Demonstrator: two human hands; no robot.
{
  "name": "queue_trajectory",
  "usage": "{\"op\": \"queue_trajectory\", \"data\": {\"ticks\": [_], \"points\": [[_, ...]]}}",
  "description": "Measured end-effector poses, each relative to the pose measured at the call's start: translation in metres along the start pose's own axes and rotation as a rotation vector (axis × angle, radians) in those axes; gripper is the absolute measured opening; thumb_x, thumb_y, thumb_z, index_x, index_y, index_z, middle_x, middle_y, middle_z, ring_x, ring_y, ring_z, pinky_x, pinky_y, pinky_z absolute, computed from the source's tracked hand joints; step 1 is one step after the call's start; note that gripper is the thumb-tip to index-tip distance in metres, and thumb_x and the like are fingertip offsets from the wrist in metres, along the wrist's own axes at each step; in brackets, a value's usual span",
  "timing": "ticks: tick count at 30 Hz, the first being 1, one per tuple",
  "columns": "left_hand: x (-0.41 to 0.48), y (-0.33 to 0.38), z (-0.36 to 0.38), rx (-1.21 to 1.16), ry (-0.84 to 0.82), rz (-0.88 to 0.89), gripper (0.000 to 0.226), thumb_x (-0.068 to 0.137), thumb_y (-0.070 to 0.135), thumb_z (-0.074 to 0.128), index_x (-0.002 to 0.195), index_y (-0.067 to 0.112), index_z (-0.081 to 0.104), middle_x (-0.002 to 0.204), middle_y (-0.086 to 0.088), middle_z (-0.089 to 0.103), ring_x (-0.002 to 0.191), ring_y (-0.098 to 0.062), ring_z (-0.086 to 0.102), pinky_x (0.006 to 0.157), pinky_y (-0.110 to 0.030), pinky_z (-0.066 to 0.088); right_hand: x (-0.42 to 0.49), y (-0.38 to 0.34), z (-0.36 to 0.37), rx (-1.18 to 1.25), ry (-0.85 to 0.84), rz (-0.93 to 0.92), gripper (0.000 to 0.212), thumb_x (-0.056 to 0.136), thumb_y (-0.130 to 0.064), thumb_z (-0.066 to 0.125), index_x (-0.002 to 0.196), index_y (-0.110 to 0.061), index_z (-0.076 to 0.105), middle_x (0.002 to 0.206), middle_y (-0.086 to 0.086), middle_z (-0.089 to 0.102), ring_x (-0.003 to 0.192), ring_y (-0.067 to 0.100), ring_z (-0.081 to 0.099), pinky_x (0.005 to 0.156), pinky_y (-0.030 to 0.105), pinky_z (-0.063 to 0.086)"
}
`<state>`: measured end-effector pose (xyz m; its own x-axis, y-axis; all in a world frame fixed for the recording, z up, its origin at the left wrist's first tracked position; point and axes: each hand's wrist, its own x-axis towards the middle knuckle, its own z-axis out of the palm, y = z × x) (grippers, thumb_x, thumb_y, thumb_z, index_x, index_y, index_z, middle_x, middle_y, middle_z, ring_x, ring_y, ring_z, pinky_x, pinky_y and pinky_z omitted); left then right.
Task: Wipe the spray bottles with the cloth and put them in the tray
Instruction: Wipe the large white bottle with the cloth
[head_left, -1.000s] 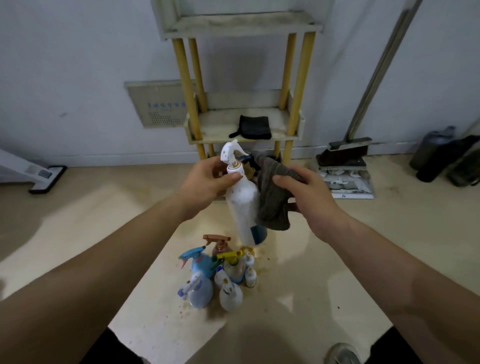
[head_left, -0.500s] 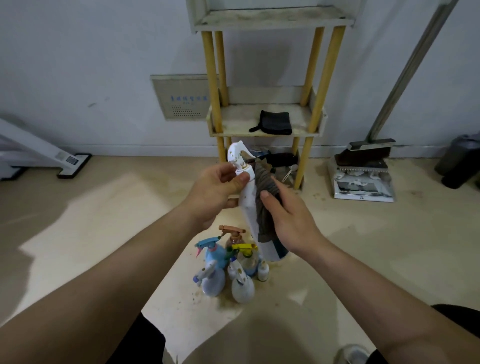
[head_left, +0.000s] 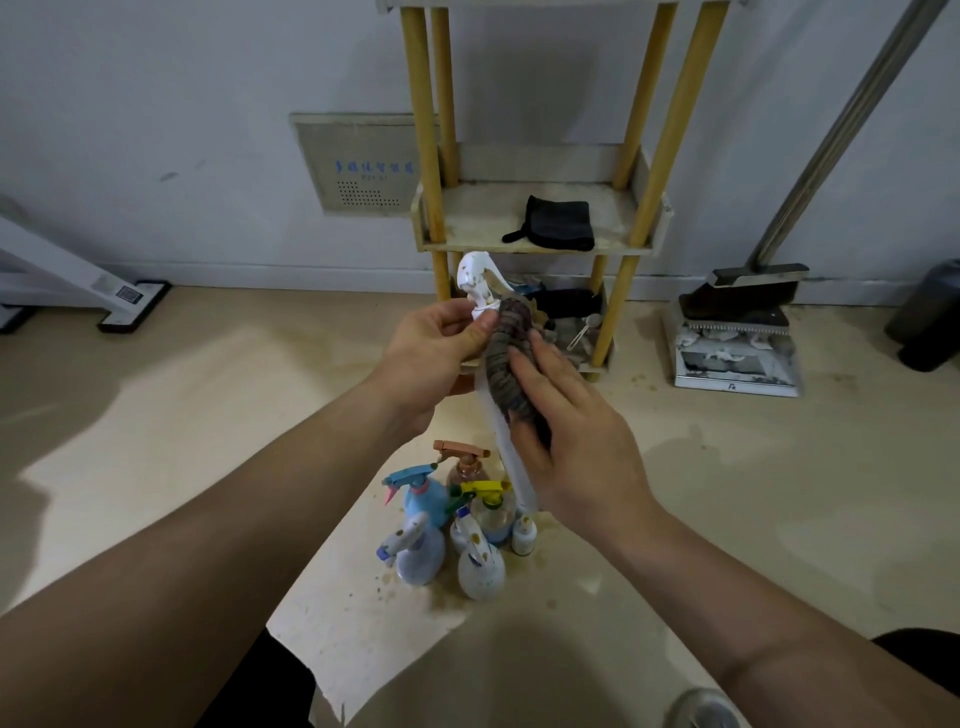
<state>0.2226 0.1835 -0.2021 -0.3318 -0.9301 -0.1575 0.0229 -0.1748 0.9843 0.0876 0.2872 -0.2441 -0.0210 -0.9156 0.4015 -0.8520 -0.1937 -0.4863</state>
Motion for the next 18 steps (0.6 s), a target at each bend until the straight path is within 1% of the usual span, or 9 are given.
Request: {"op": "queue_trajectory", "data": {"ticks": [2,4,5,7,10,11,13,16,18], "points": [[0.000,0.000,0.002,0.020,-0.011,-0.003,0.034,0.098,0.019,0.062,0.129,0.005,0.060,0.107,-0.006,0.071,0.093,-0.015,0.069,0.073,-0.031,0.061,0.004,0.001,-0.005,0.125,-0.023,0.087,0.049,0.100,-0.035,0.042,0.148,-0.023,0.048,0.149,-0.002,0.052,0.131,0.012,0.053,0.101,0.027,0.047],[-0.001,-0.004,0.002,0.085,-0.016,-0.003,0.042,0.097,0.018,0.063,0.135,0.004,0.057,0.117,-0.008,0.070,0.105,-0.019,0.068,0.088,-0.038,0.060,0.010,0.004,-0.012,0.368,-0.043,0.248,0.029,0.103,-0.027,0.047,0.126,-0.028,0.064,0.110,-0.011,0.071,0.094,-0.002,0.064,0.075,0.016,0.050],[-0.002,-0.006,0.001,0.124,-0.026,0.007,0.043,0.096,0.019,0.064,0.136,0.004,0.057,0.120,-0.009,0.070,0.111,-0.021,0.067,0.094,-0.040,0.057,0.014,0.005,-0.016,0.500,-0.063,0.338,0.022,0.103,-0.024,0.049,0.113,-0.030,0.067,0.095,-0.014,0.070,0.082,-0.003,0.063,0.065,0.012,0.047],[-0.004,-0.008,-0.001,0.188,-0.064,0.033,0.044,0.094,0.022,0.066,0.135,0.005,0.059,0.122,-0.009,0.070,0.114,-0.020,0.065,0.100,-0.037,0.053,0.020,0.006,-0.025,0.592,-0.023,0.429,0.020,0.103,-0.022,0.049,0.098,-0.030,0.067,0.086,-0.015,0.068,0.075,-0.006,0.061,0.058,0.007,0.042],[-0.009,-0.008,0.000,0.261,-0.111,0.073,0.037,0.094,0.022,0.066,0.128,0.009,0.065,0.117,-0.005,0.072,0.111,-0.017,0.066,0.098,-0.030,0.052,0.026,0.005,-0.043,0.541,0.226,0.418,0.022,0.103,-0.022,0.048,0.091,-0.033,0.063,0.083,-0.015,0.064,0.071,-0.011,0.056,0.055,0.006,0.038],[-0.011,-0.009,0.001,0.281,-0.128,0.083,0.033,0.094,0.020,0.066,0.126,0.011,0.067,0.115,-0.004,0.073,0.110,-0.017,0.067,0.098,-0.030,0.052,0.029,0.004,-0.048,0.556,0.263,0.382,0.021,0.104,-0.021,0.047,0.096,-0.033,0.063,0.086,-0.016,0.064,0.074,-0.012,0.057,0.058,0.005,0.039],[-0.014,-0.011,0.006,0.304,-0.191,0.109,0.027,0.095,0.017,0.066,0.120,0.012,0.070,0.112,-0.005,0.074,0.109,-0.019,0.068,0.097,-0.033,0.053,0.032,0.001,-0.049,0.620,0.199,0.275,0.022,0.105,-0.020,0.047,0.118,-0.027,0.064,0.103,-0.015,0.067,0.093,-0.013,0.059,0.074,0.004,0.042],[-0.017,-0.013,0.014,0.278,-0.264,0.135,0.023,0.098,0.013,0.061,0.118,0.007,0.070,0.113,-0.009,0.074,0.109,-0.021,0.069,0.096,-0.034,0.054,0.033,0.002,-0.038,0.588,0.075,0.118,0.046,0.100,-0.026,0.047,0.145,-0.018,0.050,0.138,-0.001,0.057,0.130,0.007,0.049,0.111,0.031,0.041],[-0.017,-0.013,0.015,0.281,-0.289,0.147,0.025,0.099,0.010,0.059,0.118,-0.002,0.068,0.115,-0.015,0.073,0.110,-0.024,0.069,0.097,-0.033,0.055,0.038,0.009,-0.040,0.625,-0.001,0.061,0.051,0.097,-0.026,0.052,0.147,-0.016,0.047,0.139,0.001,0.054,0.132,0.012,0.049,0.112,0.037,0.041]]}}
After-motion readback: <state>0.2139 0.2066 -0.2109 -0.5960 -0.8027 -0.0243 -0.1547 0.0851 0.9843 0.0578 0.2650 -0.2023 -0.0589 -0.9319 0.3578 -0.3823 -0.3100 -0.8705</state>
